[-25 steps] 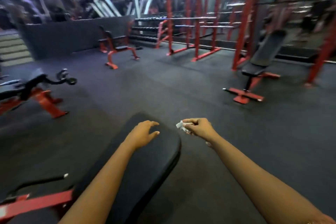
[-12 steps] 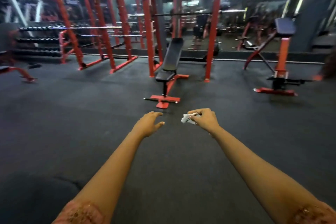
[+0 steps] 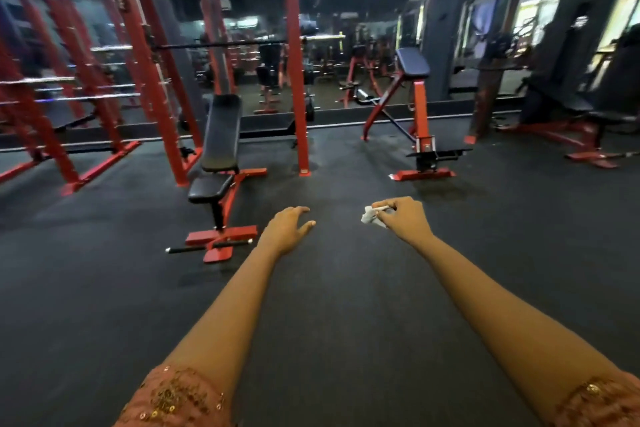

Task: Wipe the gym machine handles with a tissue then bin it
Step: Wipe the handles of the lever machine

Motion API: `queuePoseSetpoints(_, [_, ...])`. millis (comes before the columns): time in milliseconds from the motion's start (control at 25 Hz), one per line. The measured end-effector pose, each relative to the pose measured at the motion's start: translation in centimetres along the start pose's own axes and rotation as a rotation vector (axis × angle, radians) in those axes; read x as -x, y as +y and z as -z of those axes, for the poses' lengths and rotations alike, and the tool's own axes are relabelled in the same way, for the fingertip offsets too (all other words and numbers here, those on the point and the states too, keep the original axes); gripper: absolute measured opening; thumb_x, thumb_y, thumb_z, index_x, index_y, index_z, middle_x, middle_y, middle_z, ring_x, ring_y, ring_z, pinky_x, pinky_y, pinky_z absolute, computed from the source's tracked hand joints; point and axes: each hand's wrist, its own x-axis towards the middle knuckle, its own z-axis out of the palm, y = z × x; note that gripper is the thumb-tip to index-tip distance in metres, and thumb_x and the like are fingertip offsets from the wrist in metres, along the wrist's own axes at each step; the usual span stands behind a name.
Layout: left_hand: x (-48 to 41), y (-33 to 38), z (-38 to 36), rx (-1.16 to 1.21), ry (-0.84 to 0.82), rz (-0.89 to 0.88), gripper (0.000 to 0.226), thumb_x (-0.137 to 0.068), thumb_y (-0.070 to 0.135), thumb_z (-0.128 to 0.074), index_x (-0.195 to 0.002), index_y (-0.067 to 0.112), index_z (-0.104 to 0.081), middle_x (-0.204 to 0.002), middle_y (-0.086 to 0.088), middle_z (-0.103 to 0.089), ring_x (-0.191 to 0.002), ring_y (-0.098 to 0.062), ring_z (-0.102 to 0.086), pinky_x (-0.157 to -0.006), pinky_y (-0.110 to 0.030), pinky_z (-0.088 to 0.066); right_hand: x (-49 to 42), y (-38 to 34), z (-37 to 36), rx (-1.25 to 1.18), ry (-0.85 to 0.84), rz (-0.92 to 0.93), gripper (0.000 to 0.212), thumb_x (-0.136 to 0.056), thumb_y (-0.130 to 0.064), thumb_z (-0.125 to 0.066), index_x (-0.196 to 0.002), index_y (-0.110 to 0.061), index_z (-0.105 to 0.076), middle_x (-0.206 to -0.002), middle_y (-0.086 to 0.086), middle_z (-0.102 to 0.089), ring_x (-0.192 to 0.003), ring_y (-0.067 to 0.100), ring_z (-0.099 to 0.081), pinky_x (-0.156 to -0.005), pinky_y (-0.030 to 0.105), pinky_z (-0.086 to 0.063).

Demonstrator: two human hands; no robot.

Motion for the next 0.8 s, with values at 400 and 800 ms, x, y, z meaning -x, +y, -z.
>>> queuePoseSetpoints(400, [-31.7, 1.8, -8.0, -0.069, -0.191, -0.247, 0.048, -0.092, 0.037, -0.051, -0.133, 0.013, -0.046, -0.136, -0.01, -0.049, -0.125, -0.026, -0.045, -0.104, -0.039, -0.037, -24.0, 9.8, 1.0, 0.236, 0.141, -0.103, 0.02, -0.082, -0.016, -0.059, -0.095, -0.016, -0.073, -0.097, 0.009, -0.072, -0.092, 0.024, -0.064, -0.077, 0.032, -0.048])
queuePoseSetpoints(800, [-63.3, 0.1, -12.2, -0.116, -0.034, -0.164, 0.057, -0.093, 0.04, -0.047, -0.142, 0.013, -0.032, -0.143, -0.008, -0.038, -0.131, -0.027, -0.036, -0.109, -0.044, -0.03, -57.6, 15.4, -2.7, 0.289, 0.089, 0.027, 0.022, -0.08, -0.009, -0.057, -0.093, -0.013, -0.074, -0.098, 0.007, -0.072, -0.093, 0.021, -0.065, -0.065, 0.015, -0.034])
